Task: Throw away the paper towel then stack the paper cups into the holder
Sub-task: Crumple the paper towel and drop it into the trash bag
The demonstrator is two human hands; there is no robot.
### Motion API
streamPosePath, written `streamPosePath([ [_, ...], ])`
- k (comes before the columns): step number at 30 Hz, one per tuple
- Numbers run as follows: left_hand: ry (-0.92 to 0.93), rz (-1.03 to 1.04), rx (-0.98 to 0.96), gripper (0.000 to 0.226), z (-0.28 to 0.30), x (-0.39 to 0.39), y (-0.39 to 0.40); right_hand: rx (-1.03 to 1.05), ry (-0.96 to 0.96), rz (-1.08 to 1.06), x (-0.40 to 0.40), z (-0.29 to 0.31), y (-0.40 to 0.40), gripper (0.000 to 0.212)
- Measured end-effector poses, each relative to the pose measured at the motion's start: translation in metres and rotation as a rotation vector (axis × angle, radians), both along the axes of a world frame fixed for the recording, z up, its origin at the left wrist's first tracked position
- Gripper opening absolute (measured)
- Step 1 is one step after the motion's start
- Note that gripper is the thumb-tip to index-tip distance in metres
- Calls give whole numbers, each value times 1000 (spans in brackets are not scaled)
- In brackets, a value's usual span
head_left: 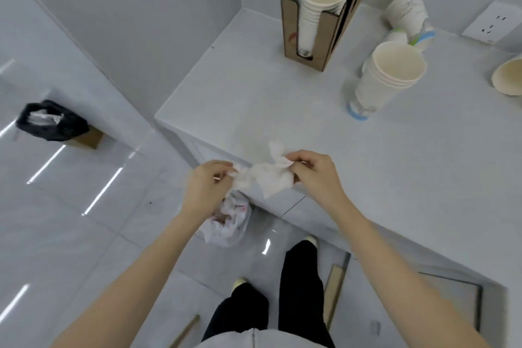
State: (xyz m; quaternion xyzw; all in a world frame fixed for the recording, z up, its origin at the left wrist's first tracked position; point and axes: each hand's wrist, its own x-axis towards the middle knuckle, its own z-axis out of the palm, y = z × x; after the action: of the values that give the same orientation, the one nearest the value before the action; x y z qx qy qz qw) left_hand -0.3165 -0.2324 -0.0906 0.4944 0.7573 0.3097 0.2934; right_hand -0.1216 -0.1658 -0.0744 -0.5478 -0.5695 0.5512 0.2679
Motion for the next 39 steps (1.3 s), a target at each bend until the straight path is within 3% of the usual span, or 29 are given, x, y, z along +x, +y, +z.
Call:
streamPosePath([
  [4,-69,109,-147,22,-35,-43,-50,-79,17,107,-48,-32,-36,28],
  [8,-81,93,-335,30,-83,-70,-74,-137,-25,122,-75,-79,-56,27],
  [13,-140,99,-588,48,-152,-84,-89,-140,-223,188,-95,-162,-66,26],
  [21,-266,209,-604,55,-289,-78,-67,-257,-362,304,-119,-322,-63,34],
  [28,-323,228,-556,56,-404,-80,-36,-313,-273,386,-144,-446,-44,39],
  [33,-372,221,-589,69,-431,-78,-27,-366,-242,404,-146,-479,-34,40],
  [37,-427,244,-554,44,-414,-80,-30,-312,-249,384,-143,-460,-28,37],
  [39,-443,245,-538,48,-389,-80,-32,-279,-229,370,-140,-433,-29,35],
])
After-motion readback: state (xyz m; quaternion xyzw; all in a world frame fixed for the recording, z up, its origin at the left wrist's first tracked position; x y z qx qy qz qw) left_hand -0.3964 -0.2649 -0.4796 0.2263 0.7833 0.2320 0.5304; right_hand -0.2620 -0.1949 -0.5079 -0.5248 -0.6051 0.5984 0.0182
